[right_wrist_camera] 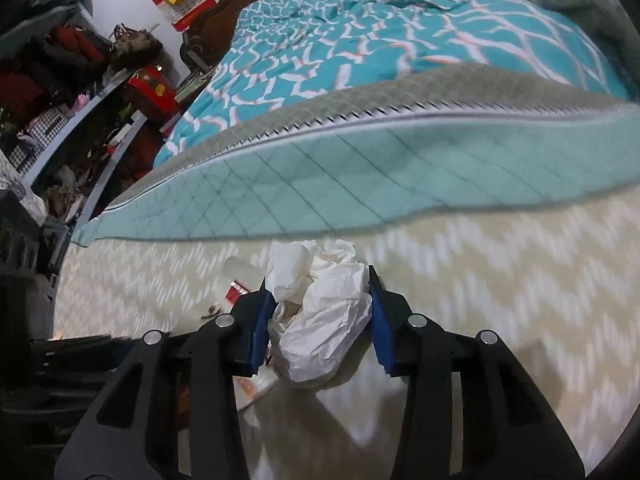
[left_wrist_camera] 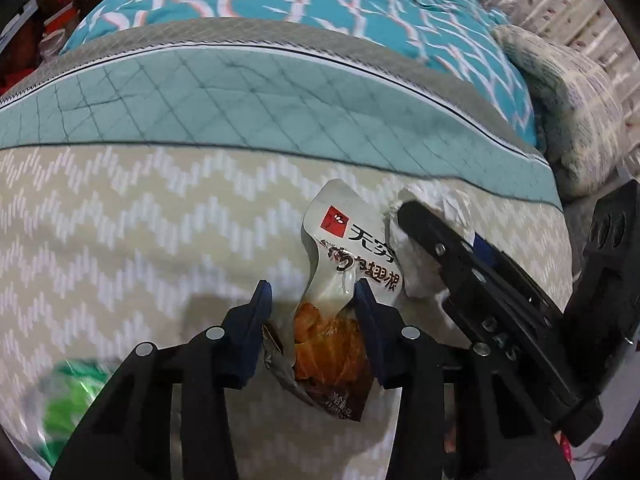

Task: Collect trash
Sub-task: 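Grasp the snack wrapper with the left tool while the right tool grasps the crumpled tissue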

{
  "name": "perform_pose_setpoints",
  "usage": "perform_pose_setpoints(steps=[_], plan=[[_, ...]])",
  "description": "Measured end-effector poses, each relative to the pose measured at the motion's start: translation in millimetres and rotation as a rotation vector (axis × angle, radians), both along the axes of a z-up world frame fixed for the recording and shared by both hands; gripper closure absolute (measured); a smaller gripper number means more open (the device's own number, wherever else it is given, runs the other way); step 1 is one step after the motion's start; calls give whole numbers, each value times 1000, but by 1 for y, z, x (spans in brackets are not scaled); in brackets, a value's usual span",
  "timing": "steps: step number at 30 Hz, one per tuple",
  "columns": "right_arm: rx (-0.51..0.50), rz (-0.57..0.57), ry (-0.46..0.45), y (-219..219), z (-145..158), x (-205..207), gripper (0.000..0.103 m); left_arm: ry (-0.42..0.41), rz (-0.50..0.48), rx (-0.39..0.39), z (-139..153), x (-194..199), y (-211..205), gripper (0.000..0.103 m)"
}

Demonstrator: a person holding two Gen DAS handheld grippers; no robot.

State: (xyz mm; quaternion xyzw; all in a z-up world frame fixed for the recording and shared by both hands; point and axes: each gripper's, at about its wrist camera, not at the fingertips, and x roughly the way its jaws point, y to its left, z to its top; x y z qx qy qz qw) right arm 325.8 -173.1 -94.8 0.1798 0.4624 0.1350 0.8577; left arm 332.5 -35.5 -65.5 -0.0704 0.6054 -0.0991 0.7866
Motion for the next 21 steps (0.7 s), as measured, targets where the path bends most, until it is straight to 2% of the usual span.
perform_pose_setpoints(steps=[6, 15, 21], plan=[[-55, 12, -13, -20, 12, -76, 59, -11, -85, -91, 2, -70, -21, 71], [-74, -8, -50, -46, 17, -206, 59, -108, -209, -106, 4, -199, -38, 70], [-129, -18, -104, -46, 21, -281, 59, -152, -251, -113, 6, -263, -33, 69]])
